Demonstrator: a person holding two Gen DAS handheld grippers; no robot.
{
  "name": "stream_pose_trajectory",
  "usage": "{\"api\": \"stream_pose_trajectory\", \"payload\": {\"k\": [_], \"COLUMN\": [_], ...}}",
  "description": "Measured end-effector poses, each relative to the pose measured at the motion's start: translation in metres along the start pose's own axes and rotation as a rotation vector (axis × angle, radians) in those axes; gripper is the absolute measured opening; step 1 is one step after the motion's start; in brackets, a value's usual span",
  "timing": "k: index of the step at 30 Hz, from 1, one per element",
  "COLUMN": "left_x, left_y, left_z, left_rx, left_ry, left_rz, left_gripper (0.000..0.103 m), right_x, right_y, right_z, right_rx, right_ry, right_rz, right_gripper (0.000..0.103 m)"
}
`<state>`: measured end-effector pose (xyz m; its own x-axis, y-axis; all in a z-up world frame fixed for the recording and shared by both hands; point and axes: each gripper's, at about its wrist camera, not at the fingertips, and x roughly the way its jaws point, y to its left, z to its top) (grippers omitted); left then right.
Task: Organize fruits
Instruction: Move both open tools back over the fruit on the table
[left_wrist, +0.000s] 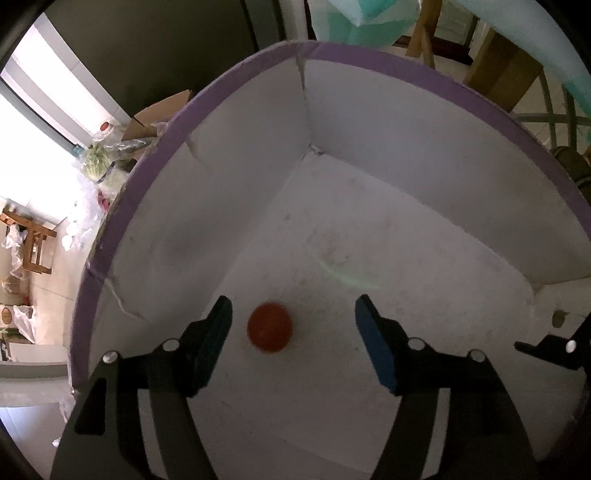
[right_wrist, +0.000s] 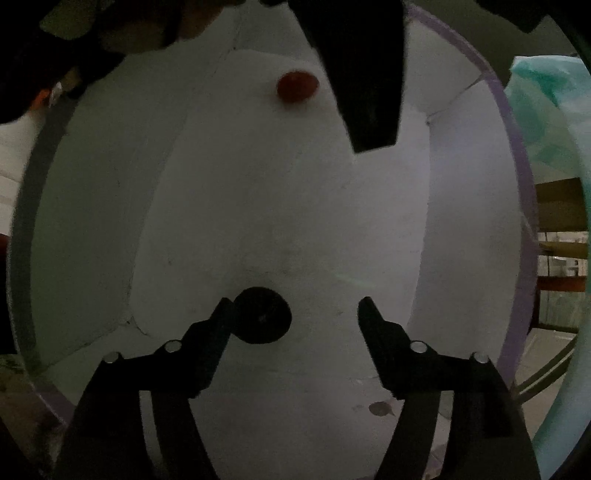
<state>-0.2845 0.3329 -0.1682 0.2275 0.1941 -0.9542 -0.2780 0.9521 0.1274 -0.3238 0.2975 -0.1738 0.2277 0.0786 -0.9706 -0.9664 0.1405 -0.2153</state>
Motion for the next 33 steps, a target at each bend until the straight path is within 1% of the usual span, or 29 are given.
{"api": "stream_pose_trajectory", "payload": {"k": [1,3,4,5,7,8,9,11,12,13,14,15,16,17,18,19,20,21,24,25,26,28,29,30,32,33], "left_x": [-0.002,-0.018,-0.032,-0.05,-0.086,-0.115,-0.132,-0.171,-0.195,-0.205,-0.217,-0.229,-0.236,-0.241,-0.246,-0.246,-0.245,-0.242,-0.23,-0.225,-0.218,-0.206,-0.195,-0.19,-0.179,-0.173], "left_y": [0.001,0.005,0.007,0.01,0.013,0.012,0.01,0.0,-0.012,-0.021,-0.033,-0.051,-0.067,-0.078,-0.106,-0.127,-0.142,-0.168,-0.232,-0.253,-0.278,-0.304,-0.321,-0.33,-0.34,-0.342], "left_z": [0.0,0.001,0.001,0.002,0.003,0.005,0.006,0.015,0.026,0.031,0.038,0.048,0.058,0.067,0.077,0.09,0.099,0.113,0.15,0.162,0.177,0.195,0.212,0.221,0.237,0.245], "left_rx": [-0.004,-0.034,-0.055,-0.08,-0.114,-0.13,-0.137,-0.139,-0.138,-0.139,-0.14,-0.136,-0.131,-0.126,-0.112,-0.09,-0.068,-0.033,0.06,0.084,0.109,0.143,0.162,0.166,0.158,0.138], "left_ry": [-0.008,-0.069,-0.117,-0.186,-0.316,-0.409,-0.461,-0.566,-0.612,-0.628,-0.644,-0.662,-0.673,-0.672,-0.654,-0.633,-0.619,-0.604,-0.574,-0.564,-0.554,-0.538,-0.53,-0.526,-0.5,-0.474], "left_rz": [-0.001,-0.016,-0.032,-0.032,-0.017,-0.018,-0.024,-0.057,-0.091,-0.108,-0.131,-0.175,-0.222,-0.253,-0.289,-0.318,-0.338,-0.357,-0.372,-0.378,-0.39,-0.404,-0.409,-0.411,-0.428,-0.455], "left_gripper": [0.069,0.07,0.07,0.072,0.089,0.094,0.102,0.102,0.102,0.102,0.102,0.102,0.102,0.102,0.102,0.102,0.102,0.102,0.102,0.102,0.102,0.102,0.102,0.102,0.102,0.102], "right_x": [-0.009,-0.03,-0.048,-0.066,-0.108,-0.127,-0.144,-0.183,-0.197,-0.212,-0.223,-0.227,-0.231,-0.23,-0.231,-0.232,-0.228,-0.223,-0.205,-0.195,-0.184,-0.168,-0.162,-0.148,-0.134,-0.127], "right_y": [-0.002,-0.008,-0.013,-0.018,-0.034,-0.046,-0.057,-0.09,-0.103,-0.12,-0.14,-0.15,-0.172,-0.193,-0.209,-0.229,-0.239,-0.258,-0.298,-0.317,-0.323,-0.362,-0.378,-0.399,-0.428,-0.446], "right_z": [0.0,0.0,-0.005,-0.011,-0.023,-0.027,-0.036,-0.065,-0.079,-0.105,-0.132,-0.147,-0.178,-0.203,-0.224,-0.25,-0.267,-0.294,-0.363,-0.383,-0.391,-0.416,-0.425,-0.423,-0.43,-0.431], "right_rx": [0.01,0.043,0.065,0.082,0.125,0.153,0.189,0.301,0.358,0.442,0.532,0.579,0.681,0.745,0.799,0.881,0.938,1.019,1.184,1.245,1.276,1.346,1.375,1.386,1.419,1.435], "right_ry": [-0.027,-0.095,-0.153,-0.213,-0.35,-0.406,-0.458,-0.579,-0.626,-0.683,-0.734,-0.753,-0.774,-0.778,-0.776,-0.765,-0.75,-0.732,-0.711,-0.682,-0.657,-0.588,-0.563,-0.549,-0.513,-0.491], "right_rz": [0.006,0.033,0.057,0.07,0.075,0.071,0.064,0.014,-0.013,-0.044,-0.066,-0.075,-0.096,-0.112,-0.131,-0.171,-0.2,-0.225,-0.236,-0.26,-0.278,-0.31,-0.309,-0.3,-0.289,-0.282], "right_gripper": [0.069,0.069,0.069,0.069,0.069,0.07,0.07,0.07,0.074,0.079,0.081,0.084,0.088,0.088,0.088,0.088,0.088,0.088,0.088,0.088,0.088,0.088,0.088,0.088,0.088,0.088]}}
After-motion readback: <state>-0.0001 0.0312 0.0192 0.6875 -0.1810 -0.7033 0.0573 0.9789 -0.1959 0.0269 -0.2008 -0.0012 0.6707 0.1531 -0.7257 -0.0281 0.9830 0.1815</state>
